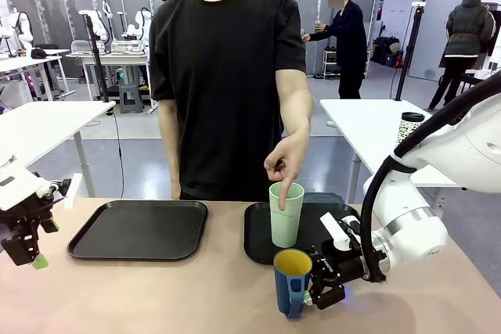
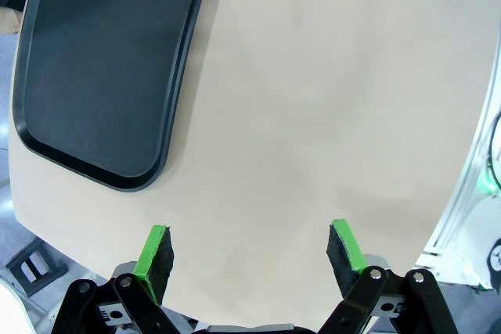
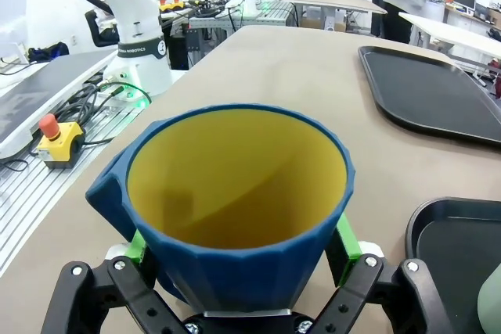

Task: Sort and store the cups by type.
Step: Pick up the Handle plastic cup and place it into the empty Flat Tray.

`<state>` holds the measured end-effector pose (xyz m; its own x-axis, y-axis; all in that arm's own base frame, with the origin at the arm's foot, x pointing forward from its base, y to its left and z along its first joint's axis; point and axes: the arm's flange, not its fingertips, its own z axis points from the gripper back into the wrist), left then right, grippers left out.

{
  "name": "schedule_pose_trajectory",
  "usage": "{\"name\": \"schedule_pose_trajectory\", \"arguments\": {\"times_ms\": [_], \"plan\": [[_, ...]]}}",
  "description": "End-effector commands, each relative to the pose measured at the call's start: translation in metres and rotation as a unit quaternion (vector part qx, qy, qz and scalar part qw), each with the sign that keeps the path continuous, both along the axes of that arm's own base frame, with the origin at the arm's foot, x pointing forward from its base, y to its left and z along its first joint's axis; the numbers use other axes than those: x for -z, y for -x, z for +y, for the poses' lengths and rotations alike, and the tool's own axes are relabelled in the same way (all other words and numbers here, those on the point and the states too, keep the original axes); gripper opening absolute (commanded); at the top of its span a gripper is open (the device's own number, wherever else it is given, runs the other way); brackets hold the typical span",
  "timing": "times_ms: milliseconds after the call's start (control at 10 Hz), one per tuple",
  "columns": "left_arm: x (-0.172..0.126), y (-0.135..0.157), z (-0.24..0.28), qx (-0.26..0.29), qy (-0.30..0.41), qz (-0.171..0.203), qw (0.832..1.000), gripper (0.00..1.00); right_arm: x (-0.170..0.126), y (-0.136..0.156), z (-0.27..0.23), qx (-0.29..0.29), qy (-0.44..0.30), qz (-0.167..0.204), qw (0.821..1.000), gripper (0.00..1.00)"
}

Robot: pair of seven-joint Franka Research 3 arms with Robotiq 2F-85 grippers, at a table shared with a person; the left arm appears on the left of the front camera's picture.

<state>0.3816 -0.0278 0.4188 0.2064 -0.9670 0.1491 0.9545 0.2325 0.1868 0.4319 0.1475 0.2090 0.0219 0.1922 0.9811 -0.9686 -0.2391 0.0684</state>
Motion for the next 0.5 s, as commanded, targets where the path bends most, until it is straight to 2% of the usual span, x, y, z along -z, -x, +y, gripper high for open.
{"name": "schedule_pose_trajectory", "arguments": {"times_ms": [0,100,200,400], "plan": [[-0.0010,-0.0003,-0.0006,-0.006,-0.010,-0.004,1.000,1.00,0.0004,-0.0034,0.0037,-0.004,-0.017,-0.004,1.000,1.00],[-0.0010,-0.0003,-0.0006,-0.006,-0.010,-0.004,1.000,1.00,0.0012,-0.0020,0.0028,-0.015,-0.018,-0.005,1.000,1.00],[-0.0010,-0.0003,-0.0006,-0.006,-0.010,-0.004,1.000,1.00,0.0032,-0.0003,0.0025,-0.021,-0.017,-0.015,0.999,0.90],[-0.0010,-0.0003,-0.0006,-0.006,-0.010,-0.004,1.000,1.00,0.0046,0.0004,0.0017,-0.028,-0.021,-0.012,0.999,0.72]]}}
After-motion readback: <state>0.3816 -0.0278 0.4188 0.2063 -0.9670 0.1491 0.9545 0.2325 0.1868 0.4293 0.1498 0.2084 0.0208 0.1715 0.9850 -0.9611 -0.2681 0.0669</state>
